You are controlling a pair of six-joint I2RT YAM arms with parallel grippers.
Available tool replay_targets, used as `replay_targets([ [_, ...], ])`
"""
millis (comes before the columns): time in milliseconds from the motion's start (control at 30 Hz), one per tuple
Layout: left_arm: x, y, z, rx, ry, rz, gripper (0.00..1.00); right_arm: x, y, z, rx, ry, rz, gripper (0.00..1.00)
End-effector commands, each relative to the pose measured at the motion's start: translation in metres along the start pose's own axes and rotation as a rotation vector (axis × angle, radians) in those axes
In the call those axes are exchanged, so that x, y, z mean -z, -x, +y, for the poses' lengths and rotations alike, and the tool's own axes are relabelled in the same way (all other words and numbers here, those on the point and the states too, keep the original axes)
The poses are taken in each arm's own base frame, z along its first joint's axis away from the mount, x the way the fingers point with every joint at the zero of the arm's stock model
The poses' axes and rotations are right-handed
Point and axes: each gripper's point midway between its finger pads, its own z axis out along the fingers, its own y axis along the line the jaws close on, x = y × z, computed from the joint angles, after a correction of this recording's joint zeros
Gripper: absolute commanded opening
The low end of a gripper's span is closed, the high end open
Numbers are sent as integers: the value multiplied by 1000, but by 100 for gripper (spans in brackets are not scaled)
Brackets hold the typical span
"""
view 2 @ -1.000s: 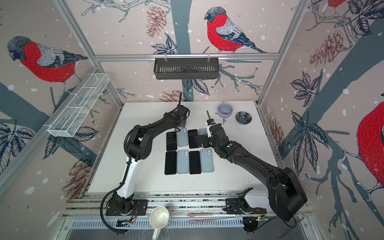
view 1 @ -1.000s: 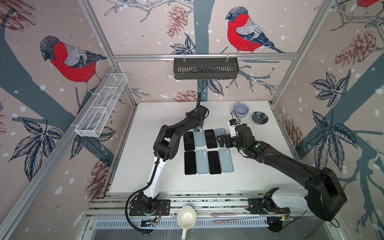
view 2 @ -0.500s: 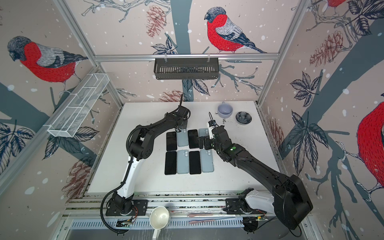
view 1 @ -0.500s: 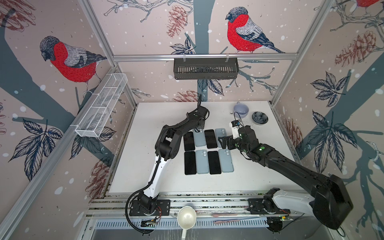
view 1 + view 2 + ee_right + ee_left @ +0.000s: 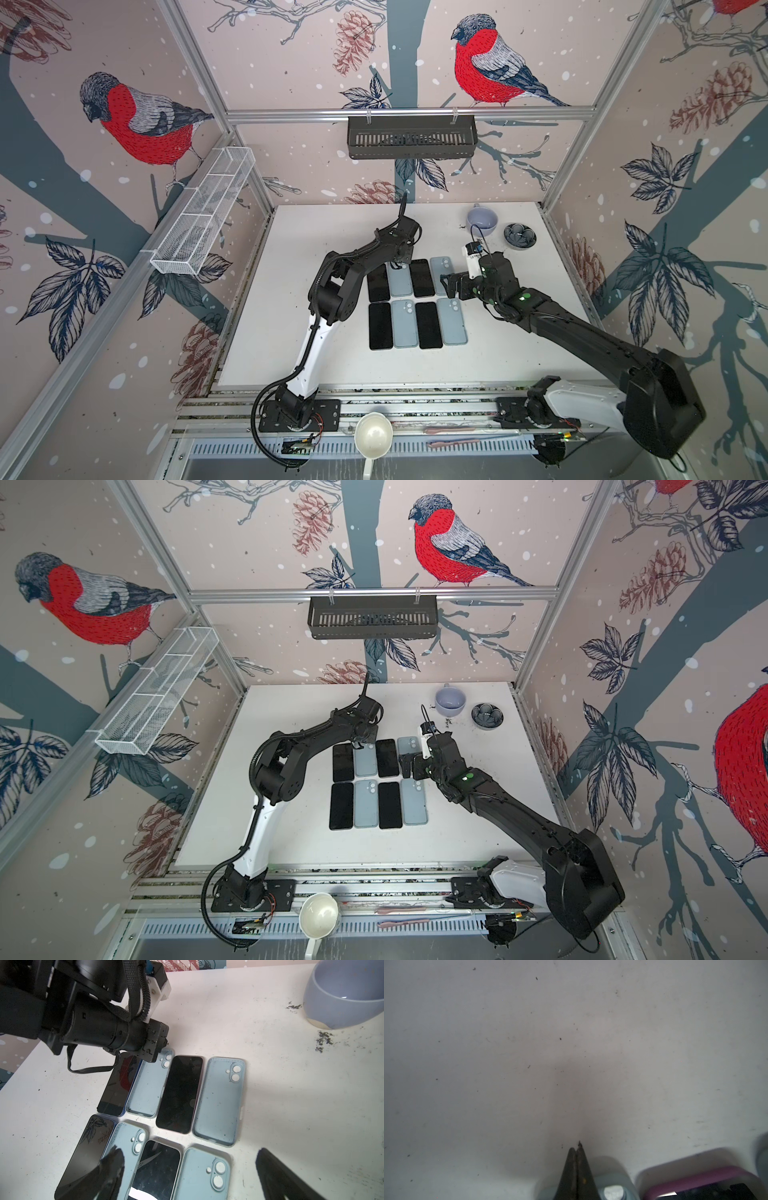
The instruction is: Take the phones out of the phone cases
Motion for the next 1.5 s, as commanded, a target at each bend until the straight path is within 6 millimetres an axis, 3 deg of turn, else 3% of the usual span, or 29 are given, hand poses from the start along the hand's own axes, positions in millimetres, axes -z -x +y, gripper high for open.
replay_targets([
  [0,14,17,7,25,24,-53,8,-1,1,1,4,14,-7,99],
  [167,46,47,5,60,-6,-137,30,1,2,-2,-2,10,-15,99],
  [267,82,68,7,83,-16,-217,47,5,3,-2,-1,9,-32,100],
  [367,135,83,16,117,-29,-336,58,13,6,-7,-3,-14,-67,99],
  [467,207,84,39,175,-23,-517,72,24,10,-15,-12,-55,-116,99],
  [567,280,63,71,241,-11,-721,85,39,14,-28,-29,-113,-182,99],
  [633,324,39,95,279,-29,-863,93,50,14,-41,-44,-174,-232,100],
  [700,350,9,121,343,-11,-940,99,60,12,-56,-65,-231,-281,100],
  [800,377,-29,157,386,67,-978,99,77,8,-76,-108,-299,-369,99],
  [967,376,-98,205,456,232,-997,99,114,2,-118,-112,-490,-513,100],
  [1033,362,-124,218,466,302,-1004,99,128,-9,-139,-129,-589,-567,99],
  [1100,344,-142,224,461,362,-1033,99,135,-16,-148,-141,-606,-640,99],
  [1233,313,-164,232,431,426,-1137,99,150,-16,-154,-97,-630,-771,100],
  [1367,265,-175,253,453,431,-1063,99,154,-28,-163,-53,-682,-860,99],
  [1467,245,-175,266,459,485,-1003,99,150,-32,-178,-68,-743,-823,100],
])
